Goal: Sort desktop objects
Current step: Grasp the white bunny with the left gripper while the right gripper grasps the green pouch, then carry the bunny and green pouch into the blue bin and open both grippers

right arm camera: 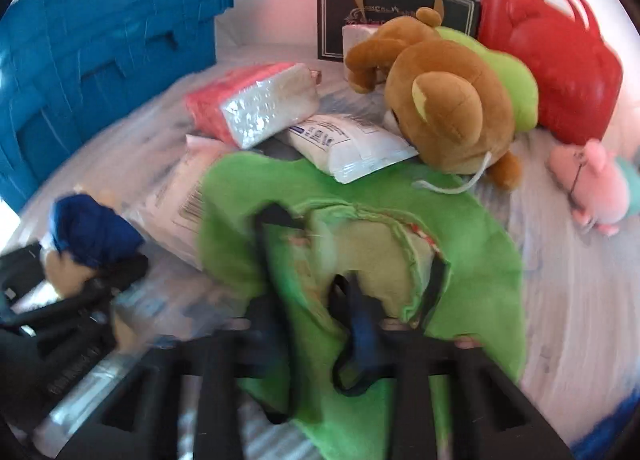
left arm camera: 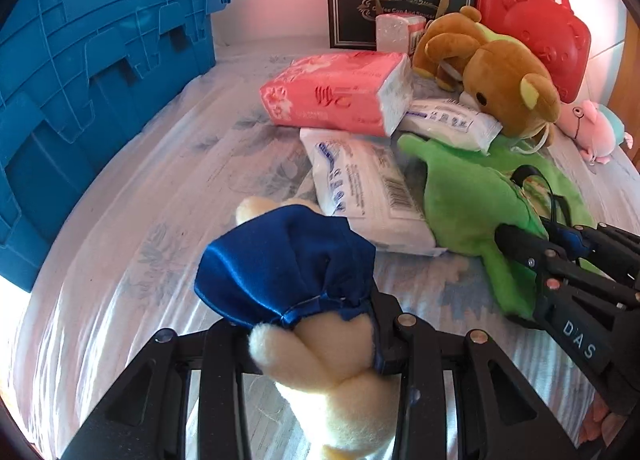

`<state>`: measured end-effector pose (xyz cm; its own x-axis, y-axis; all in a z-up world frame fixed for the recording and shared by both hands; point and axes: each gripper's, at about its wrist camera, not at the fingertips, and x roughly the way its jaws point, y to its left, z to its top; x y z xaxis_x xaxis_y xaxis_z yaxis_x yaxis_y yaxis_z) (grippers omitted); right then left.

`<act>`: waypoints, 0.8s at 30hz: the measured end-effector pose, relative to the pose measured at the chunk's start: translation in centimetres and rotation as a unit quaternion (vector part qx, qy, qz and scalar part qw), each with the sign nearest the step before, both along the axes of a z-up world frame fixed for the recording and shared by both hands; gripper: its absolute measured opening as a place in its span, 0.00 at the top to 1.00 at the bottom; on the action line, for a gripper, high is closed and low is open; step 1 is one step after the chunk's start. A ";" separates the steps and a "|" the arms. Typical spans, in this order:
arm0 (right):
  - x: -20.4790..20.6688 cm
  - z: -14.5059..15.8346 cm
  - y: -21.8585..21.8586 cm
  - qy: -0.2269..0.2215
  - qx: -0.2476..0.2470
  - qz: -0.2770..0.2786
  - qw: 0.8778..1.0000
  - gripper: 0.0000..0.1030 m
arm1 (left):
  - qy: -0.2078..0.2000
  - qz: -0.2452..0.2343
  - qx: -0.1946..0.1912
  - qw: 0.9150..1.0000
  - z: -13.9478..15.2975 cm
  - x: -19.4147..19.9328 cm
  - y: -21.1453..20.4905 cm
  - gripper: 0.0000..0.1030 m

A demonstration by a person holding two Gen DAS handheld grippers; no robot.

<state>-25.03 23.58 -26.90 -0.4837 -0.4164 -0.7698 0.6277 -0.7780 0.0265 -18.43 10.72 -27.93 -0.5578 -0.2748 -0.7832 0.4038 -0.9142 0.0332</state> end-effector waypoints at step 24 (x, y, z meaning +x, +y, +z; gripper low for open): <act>6.7 24.2 2.3 0.181 -0.157 0.026 0.971 0.85 | 0.186 0.001 -0.084 0.979 22.5 6.5 0.8 0.67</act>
